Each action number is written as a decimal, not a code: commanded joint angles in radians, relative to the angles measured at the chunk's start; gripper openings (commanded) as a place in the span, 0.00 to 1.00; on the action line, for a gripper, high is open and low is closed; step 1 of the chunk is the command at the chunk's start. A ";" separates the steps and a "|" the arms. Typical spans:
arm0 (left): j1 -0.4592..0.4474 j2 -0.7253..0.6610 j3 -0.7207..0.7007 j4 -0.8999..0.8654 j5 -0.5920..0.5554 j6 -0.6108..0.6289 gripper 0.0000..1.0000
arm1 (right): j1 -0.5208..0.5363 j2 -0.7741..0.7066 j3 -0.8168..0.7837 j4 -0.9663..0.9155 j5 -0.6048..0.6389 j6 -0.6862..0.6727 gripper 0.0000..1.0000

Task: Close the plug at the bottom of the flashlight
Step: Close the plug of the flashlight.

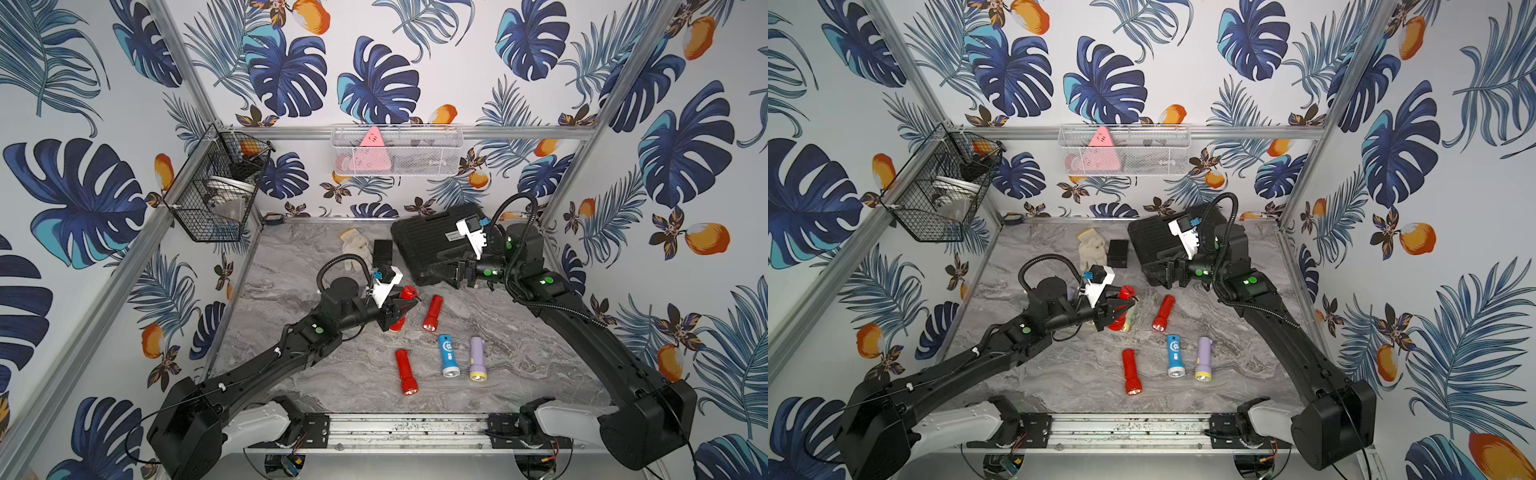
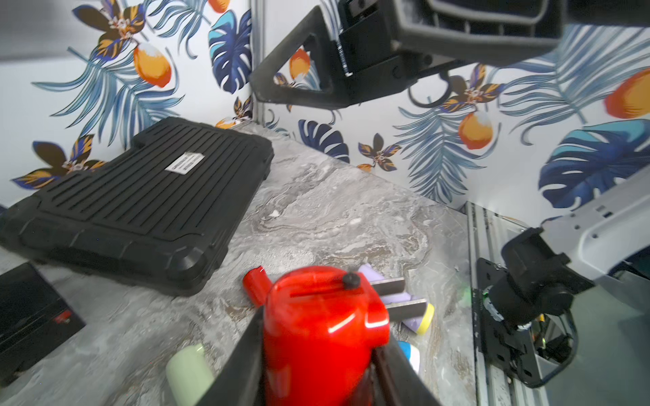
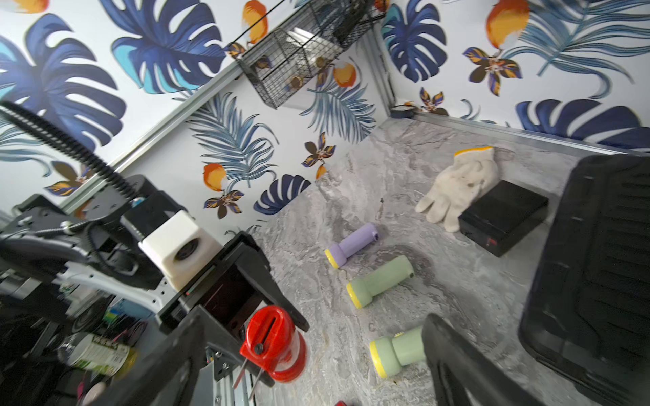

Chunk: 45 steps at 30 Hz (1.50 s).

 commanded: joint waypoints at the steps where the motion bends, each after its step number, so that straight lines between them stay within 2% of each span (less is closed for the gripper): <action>1: 0.009 -0.007 -0.010 0.154 0.154 0.037 0.00 | 0.005 -0.010 -0.003 0.007 -0.138 -0.056 0.95; 9: 0.041 0.005 -0.068 0.363 0.352 -0.005 0.00 | 0.048 0.006 0.002 -0.084 -0.191 -0.134 0.88; 14: 0.057 0.033 -0.059 0.411 0.424 -0.052 0.00 | 0.072 0.028 0.002 -0.104 -0.222 -0.143 0.85; 17: 0.058 0.047 -0.045 0.394 0.459 -0.053 0.00 | 0.090 0.032 -0.001 -0.110 -0.195 -0.148 0.84; 24: 0.058 0.047 -0.024 0.292 0.461 0.003 0.00 | 0.148 0.037 0.013 -0.153 -0.164 -0.176 0.79; 30: 0.058 0.053 -0.027 0.311 0.468 -0.016 0.00 | 0.159 0.036 0.003 -0.145 -0.158 -0.168 0.70; 45: 0.059 0.068 -0.030 0.336 0.491 -0.034 0.00 | 0.173 -0.018 -0.031 -0.175 -0.156 -0.169 0.70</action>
